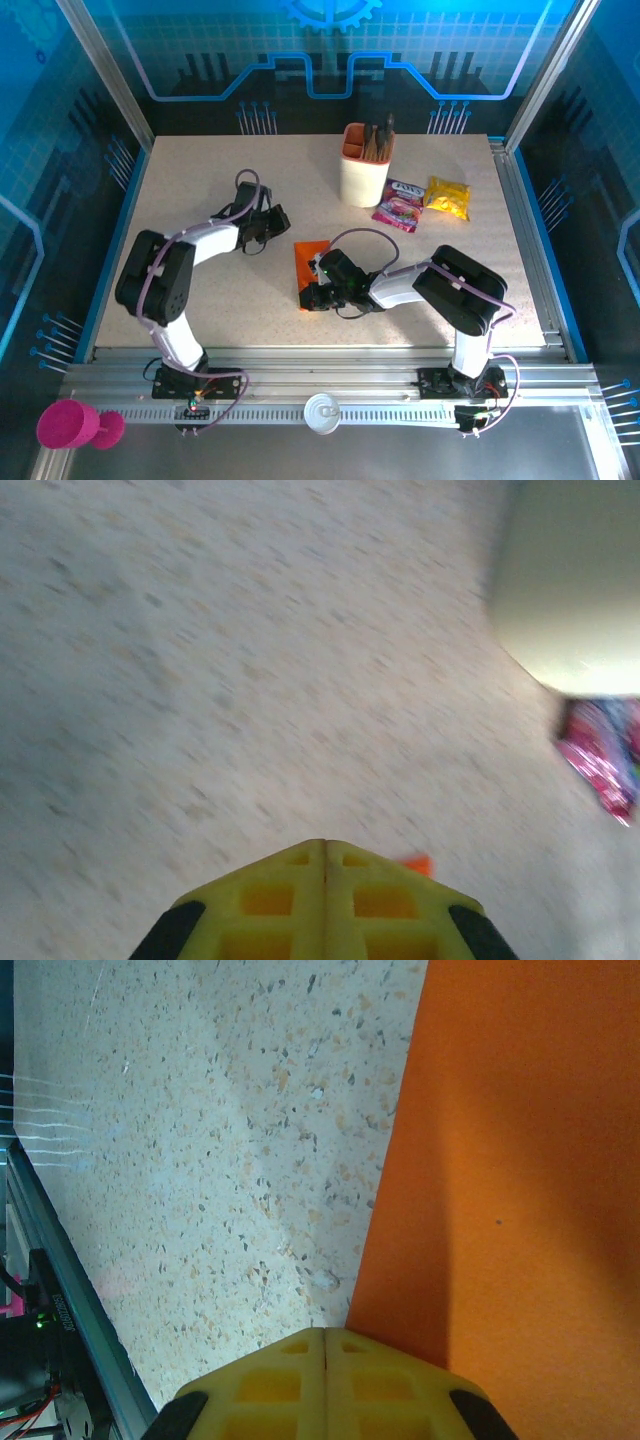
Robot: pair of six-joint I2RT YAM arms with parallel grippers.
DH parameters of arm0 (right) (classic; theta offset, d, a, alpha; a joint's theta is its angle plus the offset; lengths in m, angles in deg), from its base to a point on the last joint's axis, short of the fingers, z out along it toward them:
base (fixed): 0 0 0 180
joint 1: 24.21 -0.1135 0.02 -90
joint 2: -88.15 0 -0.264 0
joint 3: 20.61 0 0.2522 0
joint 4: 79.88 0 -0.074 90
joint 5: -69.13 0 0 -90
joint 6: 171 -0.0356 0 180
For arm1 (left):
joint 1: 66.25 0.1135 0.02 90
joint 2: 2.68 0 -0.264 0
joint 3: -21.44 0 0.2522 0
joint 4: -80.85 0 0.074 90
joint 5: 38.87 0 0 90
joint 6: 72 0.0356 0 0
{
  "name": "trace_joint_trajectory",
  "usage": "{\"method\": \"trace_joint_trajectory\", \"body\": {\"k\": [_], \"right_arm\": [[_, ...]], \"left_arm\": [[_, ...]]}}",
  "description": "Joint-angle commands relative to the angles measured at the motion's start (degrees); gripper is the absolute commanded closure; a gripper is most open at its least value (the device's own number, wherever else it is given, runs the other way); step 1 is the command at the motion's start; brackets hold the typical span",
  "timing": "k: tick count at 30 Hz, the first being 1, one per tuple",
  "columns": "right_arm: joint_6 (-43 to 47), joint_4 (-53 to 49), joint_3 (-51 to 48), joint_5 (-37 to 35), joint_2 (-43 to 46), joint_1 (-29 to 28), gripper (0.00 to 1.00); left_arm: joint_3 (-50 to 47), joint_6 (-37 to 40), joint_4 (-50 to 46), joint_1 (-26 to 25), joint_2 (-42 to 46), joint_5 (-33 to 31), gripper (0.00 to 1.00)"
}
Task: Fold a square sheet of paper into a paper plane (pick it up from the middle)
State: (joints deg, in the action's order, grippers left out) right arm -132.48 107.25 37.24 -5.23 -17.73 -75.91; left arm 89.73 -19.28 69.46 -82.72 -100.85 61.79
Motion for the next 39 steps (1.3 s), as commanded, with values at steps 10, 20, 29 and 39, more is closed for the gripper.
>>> {"method": "trace_joint_trajectory", "body": {"k": [10, 20, 29, 39], "right_arm": [[-0.9, -11.7, -2.0, 1.2, -3.5, -1.3, 1.0], [1.5, -12.8, 2.6, 3.5, 1.3, -0.4, 1.0], [5.5, -15.2, 5.8, 3.3, 6.2, 4.4, 1.0], [5.2, -12.5, 11.8, 3.6, -0.3, 5.7, 1.0]], "left_arm": [[-5.7, 1.0, 3.7, -5.5, -1.9, 3.9, 1.0], [-3.9, 4.1, 1.4, -6.0, -7.3, 2.8, 1.0], [-4.4, 4.7, 1.8, -6.1, -8.4, 2.6, 1.0], [-4.5, 4.9, 1.9, -6.1, -8.4, 3.1, 1.0]]}}
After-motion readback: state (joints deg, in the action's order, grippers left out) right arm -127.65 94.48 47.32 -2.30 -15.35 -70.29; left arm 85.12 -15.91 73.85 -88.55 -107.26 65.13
